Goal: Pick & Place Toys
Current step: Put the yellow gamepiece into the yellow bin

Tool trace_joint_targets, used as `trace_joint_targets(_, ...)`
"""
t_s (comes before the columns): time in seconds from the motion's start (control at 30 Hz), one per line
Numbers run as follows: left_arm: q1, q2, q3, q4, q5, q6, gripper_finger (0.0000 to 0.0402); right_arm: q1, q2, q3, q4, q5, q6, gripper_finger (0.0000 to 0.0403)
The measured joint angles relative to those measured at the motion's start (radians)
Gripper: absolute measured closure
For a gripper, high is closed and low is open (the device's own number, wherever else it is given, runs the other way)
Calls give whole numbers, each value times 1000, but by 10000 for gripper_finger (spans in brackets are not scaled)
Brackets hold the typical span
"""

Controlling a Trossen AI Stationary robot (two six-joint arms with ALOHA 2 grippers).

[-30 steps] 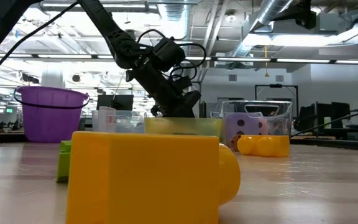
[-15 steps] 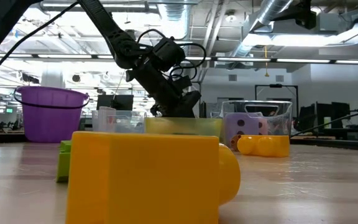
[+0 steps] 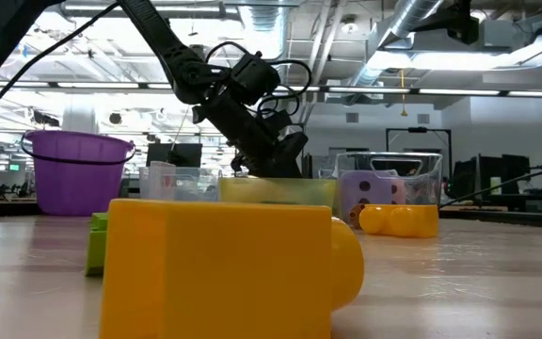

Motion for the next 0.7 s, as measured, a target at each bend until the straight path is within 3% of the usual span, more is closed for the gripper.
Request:
trace_joint_targets(0.53,-3,-9,0,-4,-3,3,202,3,0,0,0,-3,0,137)
trace_joint_targets(0.7,-29,-71,-2,-5,24,116,200,34,0,0,0,-3,2,137)
